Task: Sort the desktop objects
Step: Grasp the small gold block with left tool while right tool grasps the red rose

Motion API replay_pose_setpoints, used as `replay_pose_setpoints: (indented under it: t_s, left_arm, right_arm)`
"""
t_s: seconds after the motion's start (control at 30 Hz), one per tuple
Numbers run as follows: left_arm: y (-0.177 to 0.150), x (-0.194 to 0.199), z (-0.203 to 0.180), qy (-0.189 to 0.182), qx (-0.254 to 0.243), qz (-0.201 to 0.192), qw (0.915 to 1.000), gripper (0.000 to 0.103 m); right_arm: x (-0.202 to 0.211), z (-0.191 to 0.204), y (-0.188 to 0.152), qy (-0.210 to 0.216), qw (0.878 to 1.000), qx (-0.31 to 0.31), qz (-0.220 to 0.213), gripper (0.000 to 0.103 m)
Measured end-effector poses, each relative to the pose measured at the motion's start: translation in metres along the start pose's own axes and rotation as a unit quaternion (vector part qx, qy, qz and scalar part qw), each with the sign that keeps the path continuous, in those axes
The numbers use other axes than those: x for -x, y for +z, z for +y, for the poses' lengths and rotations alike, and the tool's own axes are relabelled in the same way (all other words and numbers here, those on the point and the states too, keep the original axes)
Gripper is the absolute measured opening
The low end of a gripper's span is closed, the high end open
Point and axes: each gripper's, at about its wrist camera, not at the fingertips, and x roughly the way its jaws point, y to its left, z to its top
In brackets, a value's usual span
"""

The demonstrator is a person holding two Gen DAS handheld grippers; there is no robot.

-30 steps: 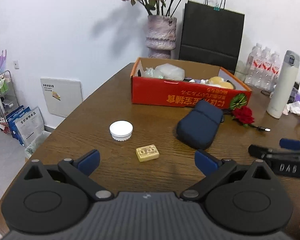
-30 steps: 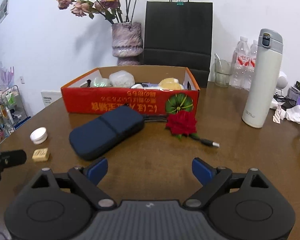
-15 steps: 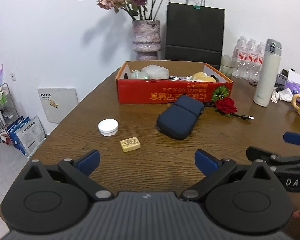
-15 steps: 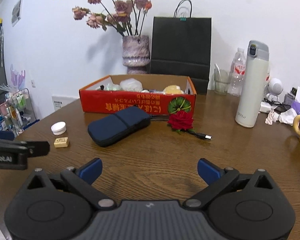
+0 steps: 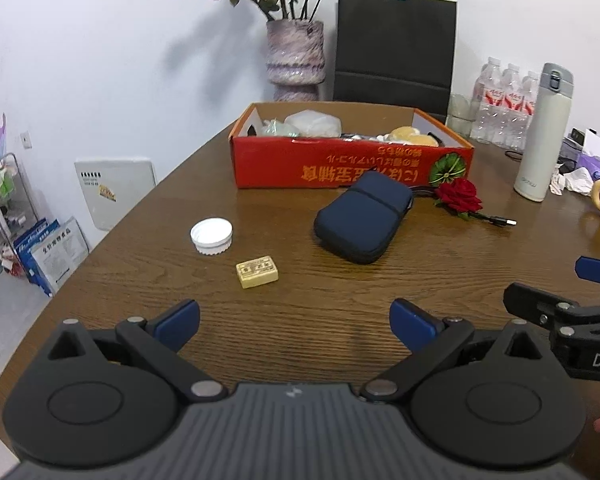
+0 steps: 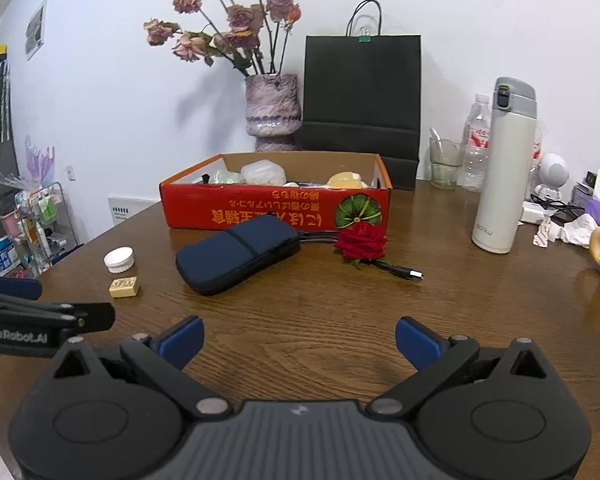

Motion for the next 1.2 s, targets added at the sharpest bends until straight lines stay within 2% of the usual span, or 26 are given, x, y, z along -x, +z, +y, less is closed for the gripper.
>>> replay_pose_setpoints:
  t_s: [0.27, 0.5, 0.67, 0.77, 0.83, 0.9, 0.97, 1.1, 1.17, 1.2]
  left_arm:
    - [0.005, -0.026, 0.016, 0.003, 0.023, 0.013, 0.9997, 0.103]
    - [0.009, -0.048, 0.044, -0.023, 0.058, 0.026, 0.9977, 0.087]
    - [0.021, -0.070, 0.043, -0.041, 0.057, 0.035, 0.9969, 0.076]
    - [0.029, -0.085, 0.039, -0.052, 0.060, 0.048, 0.9957, 0.063]
    - [0.030, -0.090, 0.035, -0.044, 0.057, 0.049, 0.9962, 0.034]
    - [0.031, -0.092, 0.037, -0.053, 0.064, 0.043, 0.9955, 0.033]
    - [0.029, -0.092, 0.039, -0.062, 0.074, 0.037, 0.9946, 0.033]
    - [0.027, -0.089, 0.037, -0.061, 0.070, 0.035, 0.9950, 0.033]
    - [0.028, -0.087, 0.037, -0.064, 0.074, 0.038, 0.9945, 0.033]
    - [0.028, -0.086, 0.036, -0.064, 0.072, 0.037, 0.9946, 0.033]
  right_arm:
    - [-0.024, -0.007, 0.006, -0.001, 1.000, -0.002, 0.010, 0.102]
    - [-0.057, -0.010, 0.020, 0.008, 1.000, 0.018, -0.001, 0.096]
    - [-0.078, -0.013, 0.032, 0.007, 1.000, 0.011, 0.000, 0.094]
    - [-0.086, -0.012, 0.041, 0.014, 1.000, 0.003, -0.002, 0.094]
    - [-0.090, -0.013, 0.046, 0.008, 1.000, 0.012, -0.013, 0.094]
    - [-0.101, -0.021, 0.052, -0.029, 0.999, 0.030, -0.020, 0.094]
    - [-0.119, -0.039, 0.060, -0.061, 0.998, 0.010, -0.008, 0.094]
    - [-0.155, -0.073, 0.076, -0.026, 0.997, -0.066, 0.018, 0.093]
    - [-0.169, -0.074, 0.078, -0.024, 0.997, -0.071, 0.025, 0.092]
    - [-0.177, -0.072, 0.078, -0.029, 0.997, -0.066, 0.034, 0.087]
